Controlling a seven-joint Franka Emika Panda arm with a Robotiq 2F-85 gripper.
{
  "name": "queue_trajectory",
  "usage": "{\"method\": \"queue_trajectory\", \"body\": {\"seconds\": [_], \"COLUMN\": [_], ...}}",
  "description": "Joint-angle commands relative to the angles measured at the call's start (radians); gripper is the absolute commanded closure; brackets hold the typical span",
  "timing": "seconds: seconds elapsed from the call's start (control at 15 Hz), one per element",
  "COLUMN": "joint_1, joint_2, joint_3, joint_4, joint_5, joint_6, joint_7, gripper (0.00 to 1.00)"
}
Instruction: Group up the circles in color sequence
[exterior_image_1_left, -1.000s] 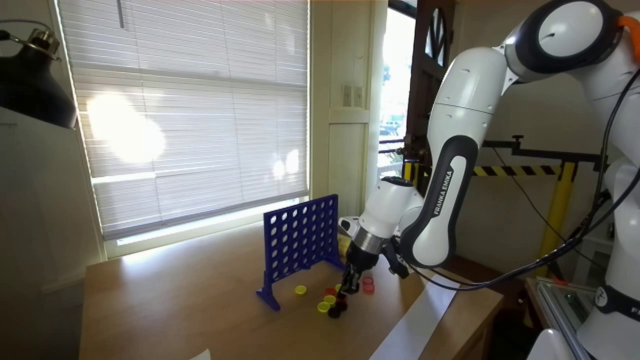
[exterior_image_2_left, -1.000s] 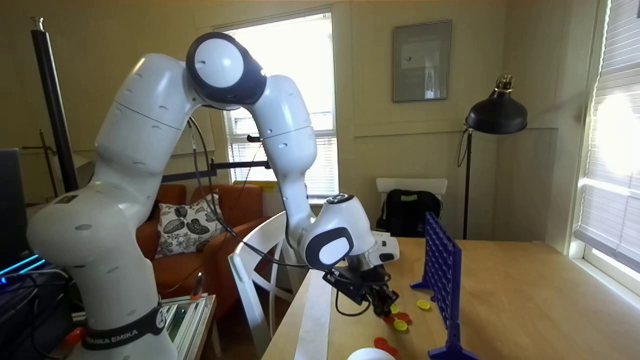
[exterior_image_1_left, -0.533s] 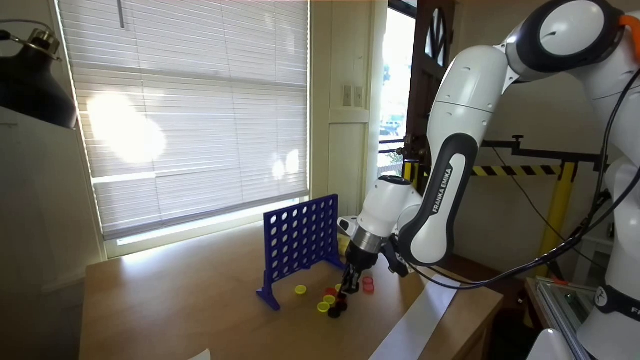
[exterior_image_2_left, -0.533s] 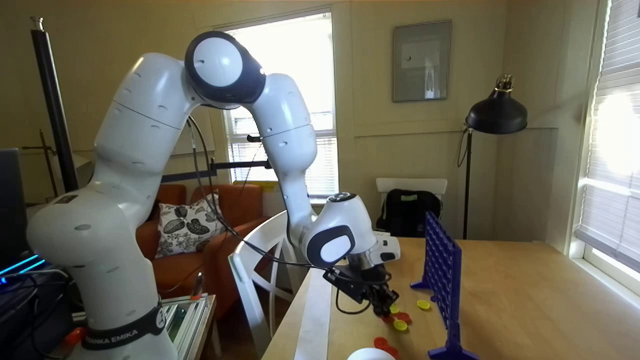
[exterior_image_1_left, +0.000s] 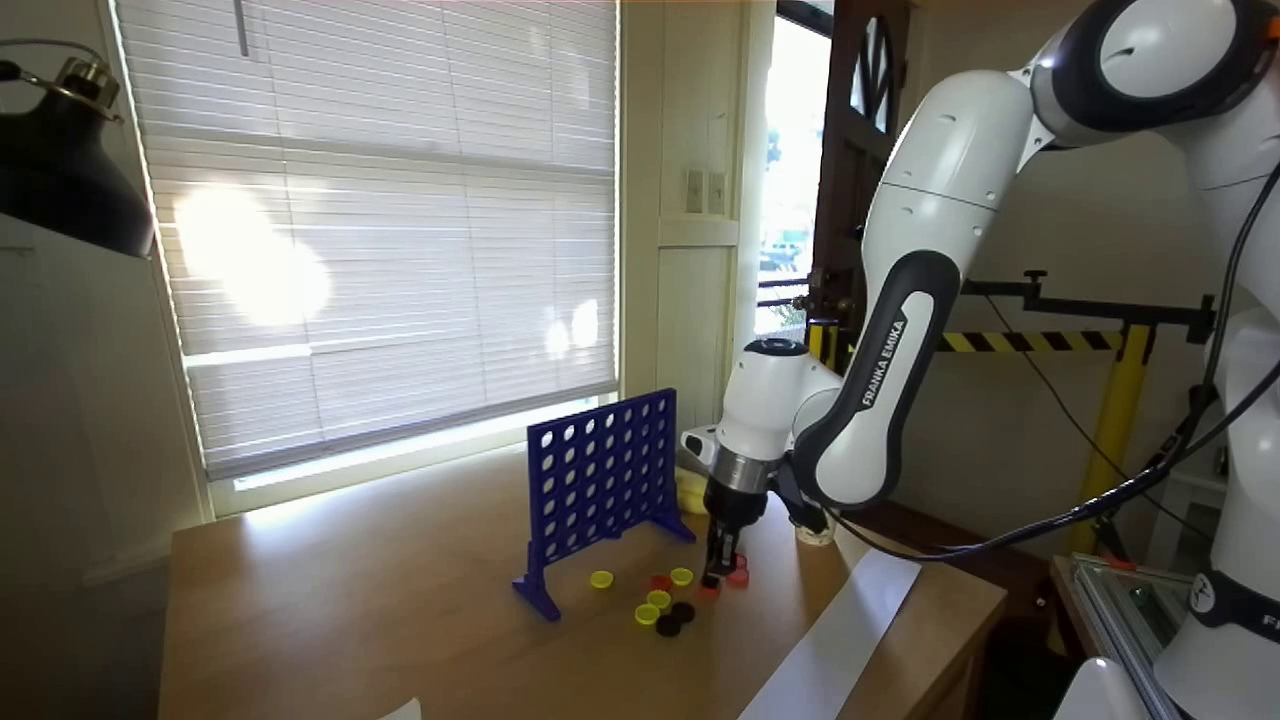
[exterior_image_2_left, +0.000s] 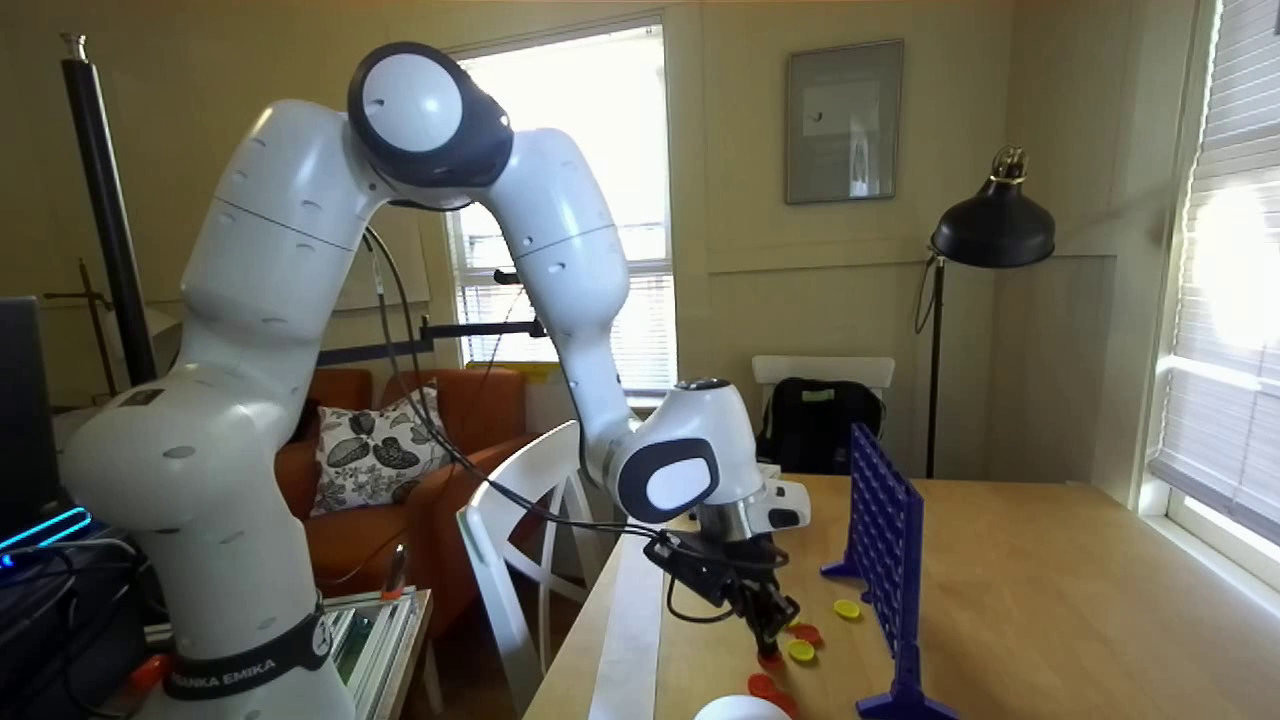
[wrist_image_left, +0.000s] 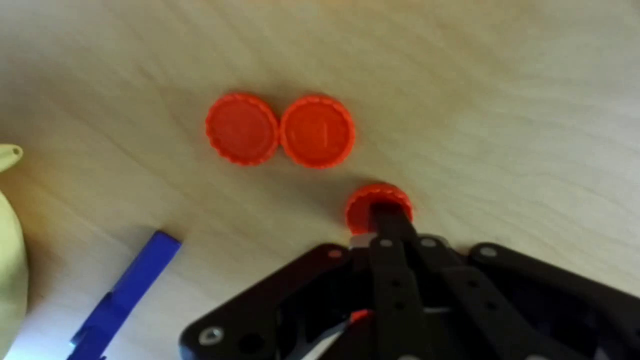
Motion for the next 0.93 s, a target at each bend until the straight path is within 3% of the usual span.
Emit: {"method": "queue_trajectory", "body": {"seconds": [0.0, 0.27, 0.87], "joint_1": [0.043, 0.064, 0.041], "joint_2": [-0.039, -0.061, -0.075], "joint_3": [-0.062, -0.098, -0.039], "joint_4": [-0.032, -0.046, -0.029], "joint_5": [-0.051, -0.09, -0.086], "joint_6": [-0.068, -0.105, 0.068], "joint_7": [0.024, 0.044, 0.008], "gripper": [1.0, 1.0, 1.0]}}
